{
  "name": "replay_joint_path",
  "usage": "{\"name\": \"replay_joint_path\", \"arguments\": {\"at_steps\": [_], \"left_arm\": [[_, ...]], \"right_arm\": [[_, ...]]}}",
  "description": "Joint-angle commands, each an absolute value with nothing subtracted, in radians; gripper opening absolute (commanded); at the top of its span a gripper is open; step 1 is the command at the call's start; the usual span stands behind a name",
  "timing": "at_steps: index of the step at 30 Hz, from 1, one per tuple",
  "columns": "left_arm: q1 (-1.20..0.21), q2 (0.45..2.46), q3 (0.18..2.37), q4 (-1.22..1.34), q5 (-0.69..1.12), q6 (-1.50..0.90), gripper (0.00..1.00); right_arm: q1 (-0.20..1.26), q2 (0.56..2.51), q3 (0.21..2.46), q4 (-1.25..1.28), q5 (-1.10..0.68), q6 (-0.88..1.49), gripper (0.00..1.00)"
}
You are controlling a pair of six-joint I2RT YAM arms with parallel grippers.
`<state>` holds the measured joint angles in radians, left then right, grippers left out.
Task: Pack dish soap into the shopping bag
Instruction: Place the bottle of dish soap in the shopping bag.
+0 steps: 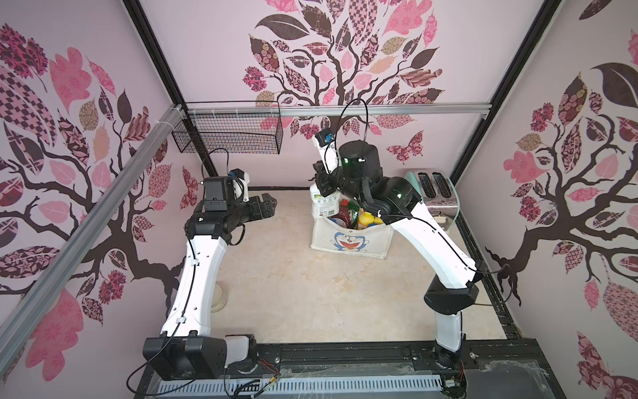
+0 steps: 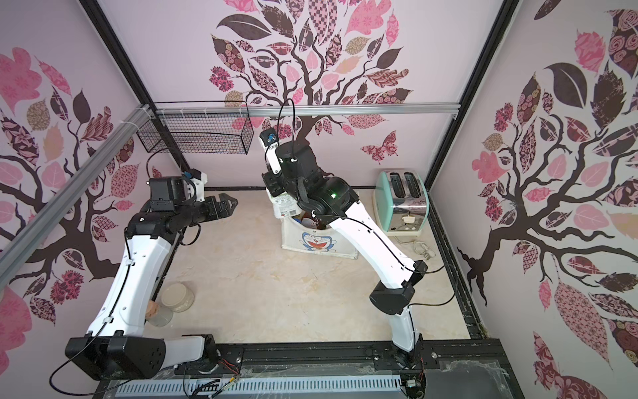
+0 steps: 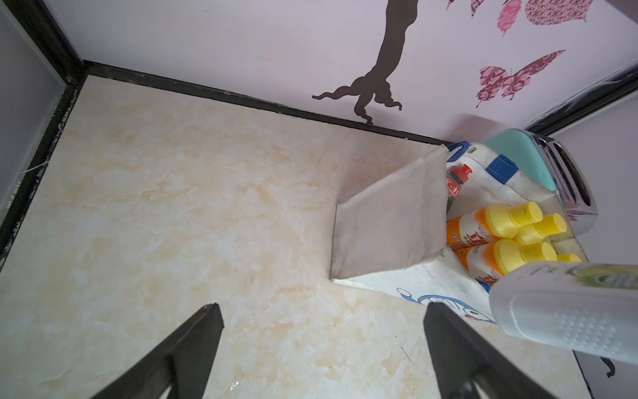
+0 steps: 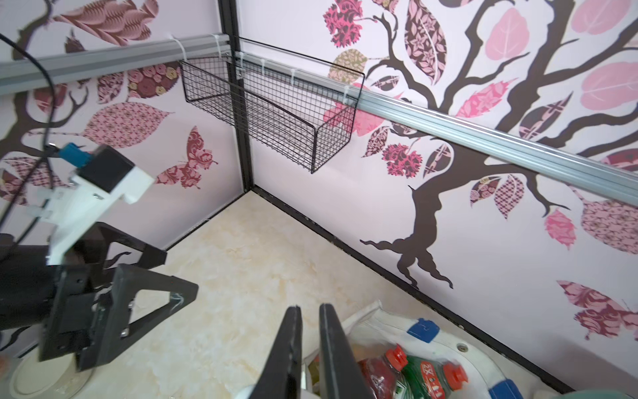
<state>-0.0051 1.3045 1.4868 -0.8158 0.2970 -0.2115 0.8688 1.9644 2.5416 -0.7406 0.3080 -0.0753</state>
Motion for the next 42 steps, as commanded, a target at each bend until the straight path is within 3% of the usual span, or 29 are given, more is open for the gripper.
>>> {"name": "replay_joint_path", "arguments": {"at_steps": [1, 12, 25, 42], "left_arm": [[-0.040, 1.317, 1.512, -0.811, 0.299, -0.197, 0.97], [-0.100, 1.357, 1.500, -0.773, 0.305, -0.213, 0.97], [-0.109, 1.371, 1.476, -0.740, 0.339, -0.230, 0.97], [-0.114, 1.355, 1.439, -0.711, 0.352, -0.235, 0.97]], "right_arm": [[0.830, 1.918, 2.543, -0.701, 0.365, -0.062, 0.00], [0.775, 1.811, 2.214, -0.601, 0.401, 0.039, 0.00], [0.767, 1.747, 1.994, -0.559, 0.347, 0.168, 0.00], [0.763, 1.568, 1.401, -0.103, 0.421, 0.230, 0.00]]}}
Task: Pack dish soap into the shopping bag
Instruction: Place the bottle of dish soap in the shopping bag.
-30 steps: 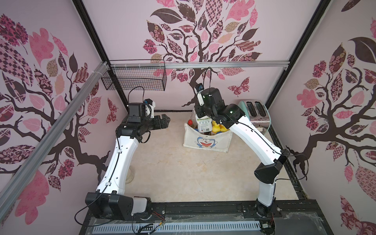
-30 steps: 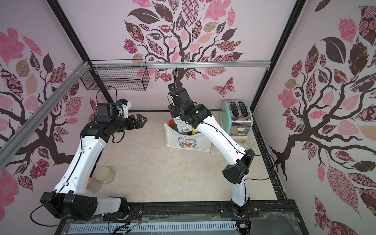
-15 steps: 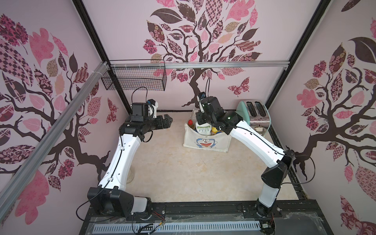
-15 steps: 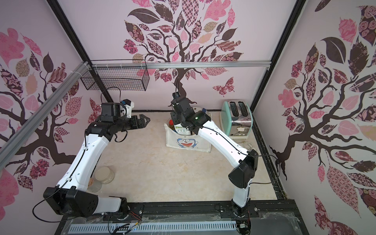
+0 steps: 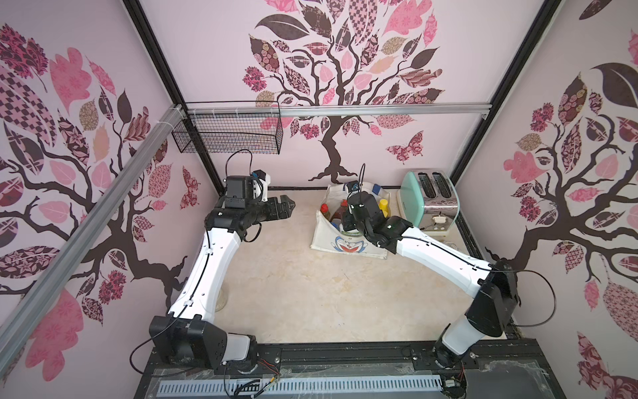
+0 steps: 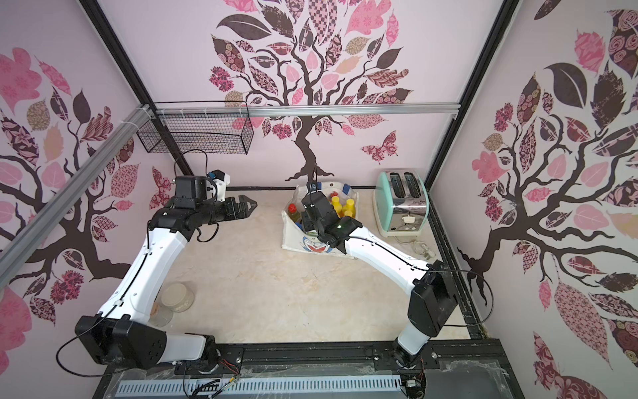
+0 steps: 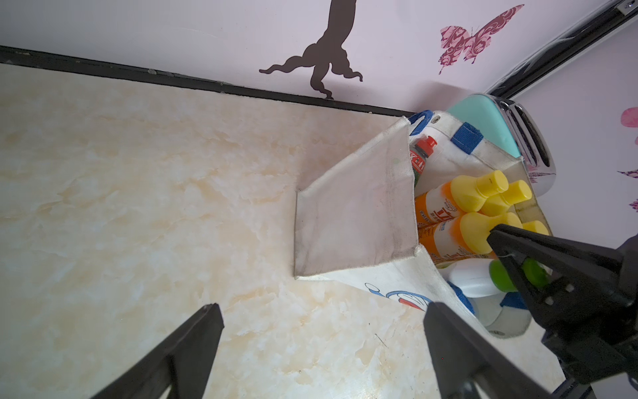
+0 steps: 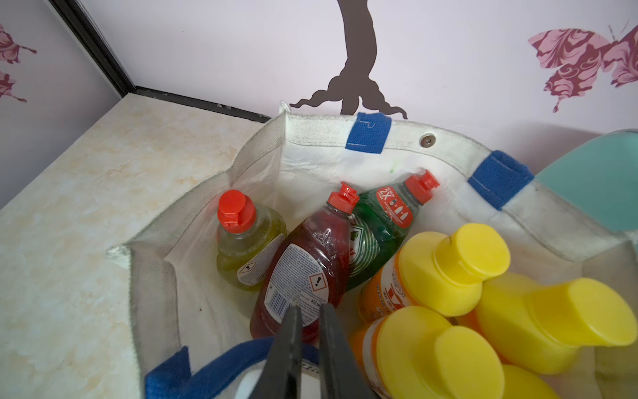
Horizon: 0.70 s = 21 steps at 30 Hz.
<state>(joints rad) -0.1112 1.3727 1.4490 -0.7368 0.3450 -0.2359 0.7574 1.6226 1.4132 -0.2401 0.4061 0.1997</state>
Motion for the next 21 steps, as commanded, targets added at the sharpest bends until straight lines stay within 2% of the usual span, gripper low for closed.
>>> {"name": "replay_joint_path", "arguments": {"at_steps": [1, 17, 19, 21], "left_arm": [[-0.114, 1.354, 1.437, -0.711, 0.353, -0.235, 0.97], [-0.114, 1.343, 1.408, -0.713, 0.331, -0.221, 0.97], [-0.114, 1.341, 1.399, -0.706, 0.327, -0.222, 0.97], [-0.114, 1.341, 1.393, -0.703, 0.327, -0.226, 0.97]], "right_arm": [[0.764, 1.567, 1.378, -0.081, 0.422, 0.233, 0.00], [0.752, 1.597, 1.228, 0.017, 0.425, 0.223, 0.01], [0.748, 1.598, 1.219, 0.007, 0.422, 0.223, 0.05], [0.742, 1.600, 1.214, -0.008, 0.414, 0.225, 0.16]]}}
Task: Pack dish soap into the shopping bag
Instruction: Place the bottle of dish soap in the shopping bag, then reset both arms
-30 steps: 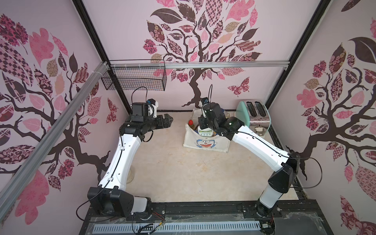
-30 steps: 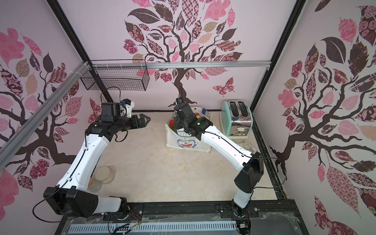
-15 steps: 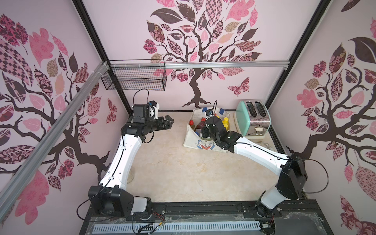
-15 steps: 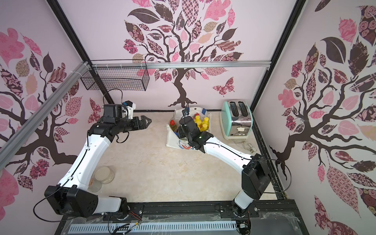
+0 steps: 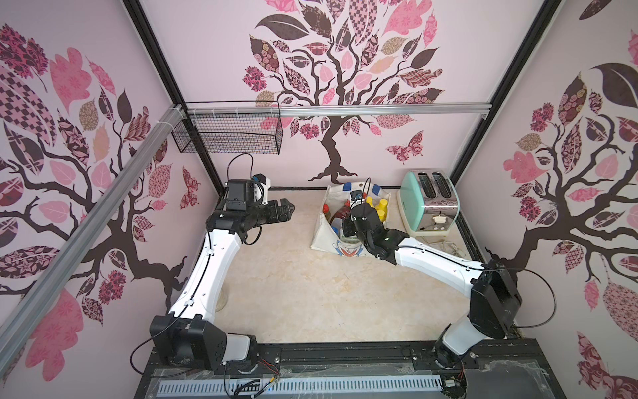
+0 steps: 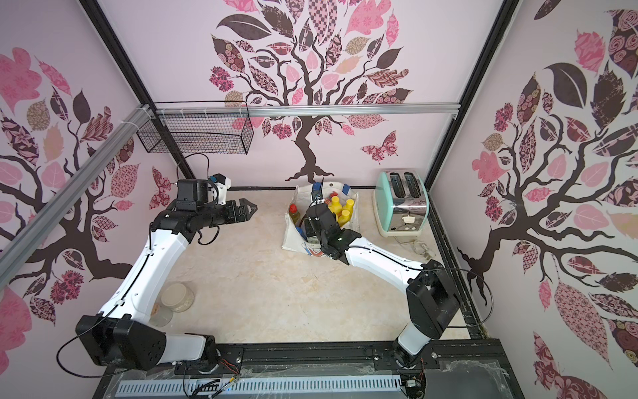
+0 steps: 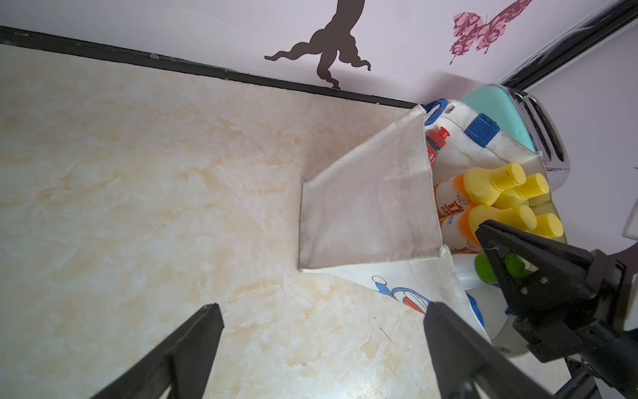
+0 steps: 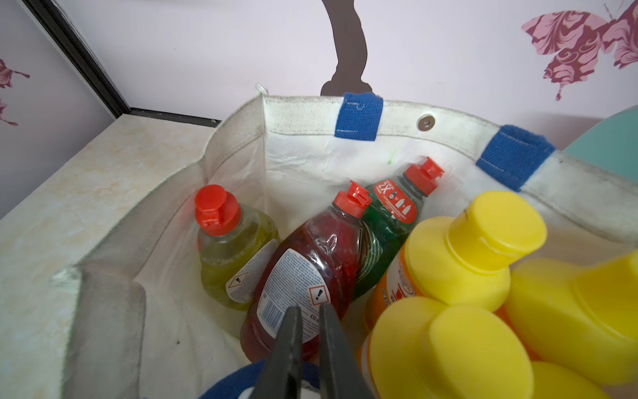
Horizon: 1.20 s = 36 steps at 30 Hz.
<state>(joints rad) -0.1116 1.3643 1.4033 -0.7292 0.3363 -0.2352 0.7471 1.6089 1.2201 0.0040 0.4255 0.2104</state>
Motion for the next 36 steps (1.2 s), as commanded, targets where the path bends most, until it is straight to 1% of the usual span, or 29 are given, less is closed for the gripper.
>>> {"name": "replay_joint_path", "arguments": {"at_steps": [1, 2, 4, 6, 7, 12, 17, 20, 24, 27, 30, 33, 36], "left_arm": [[-0.114, 1.341, 1.391, -0.700, 0.325, -0.228, 0.97], [-0.114, 1.342, 1.390, -0.702, 0.322, -0.230, 0.97], [-0.114, 1.341, 1.386, -0.700, 0.312, -0.232, 0.97], [-0.114, 1.341, 1.388, -0.698, 0.308, -0.233, 0.97], [-0.114, 1.341, 1.388, -0.698, 0.303, -0.235, 0.97], [-0.114, 1.334, 1.397, -0.699, 0.278, -0.235, 0.97], [-0.114, 1.330, 1.407, -0.706, 0.245, -0.238, 0.97], [-0.114, 1.329, 1.414, -0.705, 0.224, -0.245, 0.97], [-0.114, 1.325, 1.409, -0.698, 0.158, -0.263, 0.97], [-0.114, 1.312, 1.365, -0.647, 0.076, -0.300, 0.97], [-0.114, 1.286, 1.296, -0.580, -0.050, -0.345, 0.97], [-0.113, 1.242, 1.161, -0.460, -0.219, -0.386, 0.97], [-0.113, 1.202, 1.011, -0.291, -0.370, -0.355, 0.97]], "right_arm": [[0.741, 1.599, 1.214, -0.011, 0.410, 0.223, 0.22], [0.740, 1.595, 1.215, -0.014, 0.403, 0.221, 0.29], [0.740, 1.582, 1.218, -0.011, 0.393, 0.215, 0.38], [0.739, 1.566, 1.221, -0.009, 0.388, 0.206, 0.50], [0.740, 1.559, 1.226, -0.008, 0.387, 0.200, 0.55], [0.740, 1.530, 1.258, -0.030, 0.375, 0.168, 0.66], [0.740, 1.502, 1.306, -0.075, 0.348, 0.151, 0.70], [0.740, 1.472, 1.332, -0.101, 0.342, 0.142, 0.75], [0.739, 1.413, 1.345, -0.154, 0.370, 0.118, 0.80], [0.722, 1.343, 1.307, -0.180, 0.410, 0.090, 0.86], [0.649, 1.244, 1.218, -0.198, 0.414, 0.080, 0.91], [0.520, 1.126, 1.089, -0.190, 0.383, 0.087, 1.00], [0.389, 1.026, 0.964, -0.178, 0.355, 0.082, 1.00]]}}
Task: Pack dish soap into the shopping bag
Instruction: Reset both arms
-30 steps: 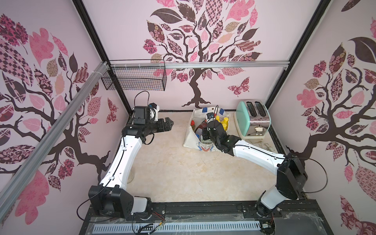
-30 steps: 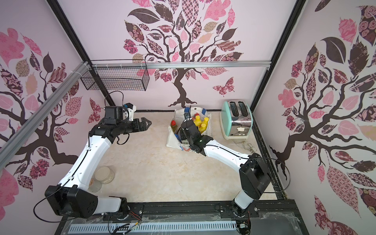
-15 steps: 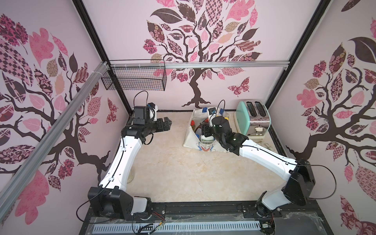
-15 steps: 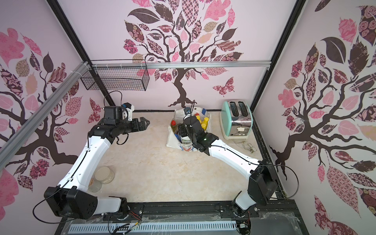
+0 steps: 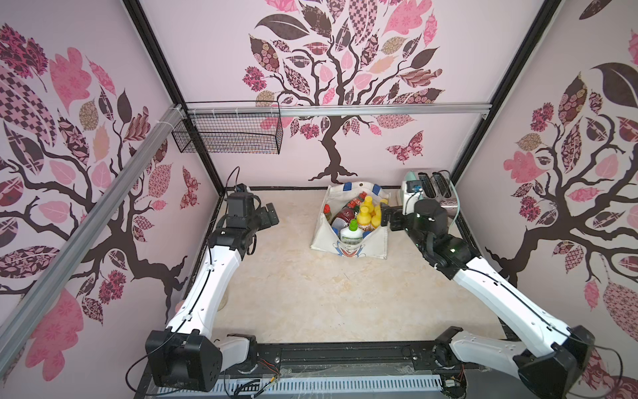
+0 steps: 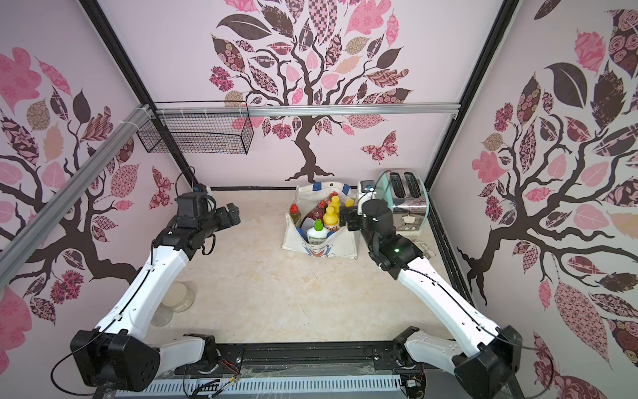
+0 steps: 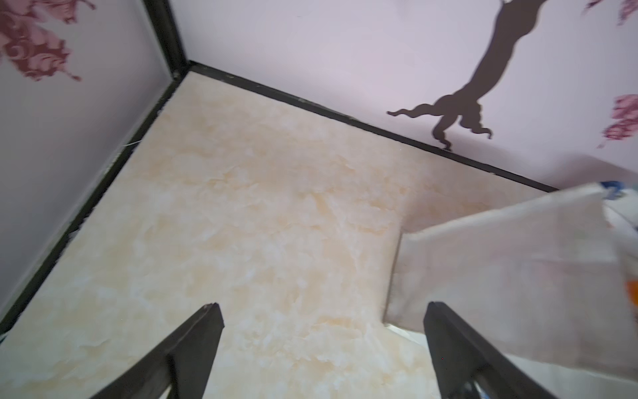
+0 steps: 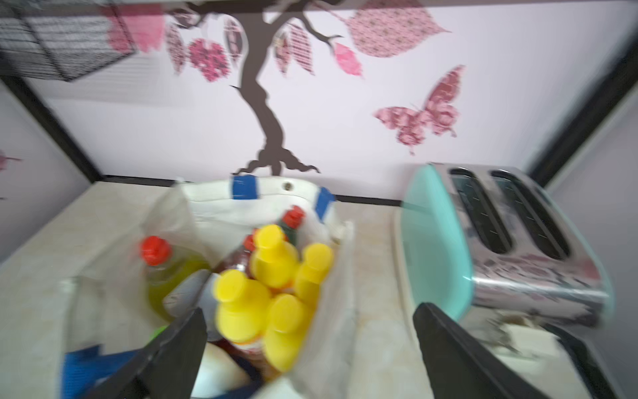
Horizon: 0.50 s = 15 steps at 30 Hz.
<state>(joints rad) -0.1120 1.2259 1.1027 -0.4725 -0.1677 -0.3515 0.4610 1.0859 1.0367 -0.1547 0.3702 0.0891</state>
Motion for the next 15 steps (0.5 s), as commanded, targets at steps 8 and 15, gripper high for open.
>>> {"name": "replay_joint_path", "arguments": {"at_steps": [8, 15], "left_arm": [[-0.085, 1.312, 0.753, 0.044, -0.535, -0.227, 0.97], [-0.069, 1.499, 0.621, 0.399, -0.463, -0.091, 0.97]], "right_arm": [[0.161, 0.985, 0.611, 0.161, 0.504, 0.130, 1.00], [0.160, 1.286, 0.268, 0.960, 0.471, 0.079, 1.00]]}}
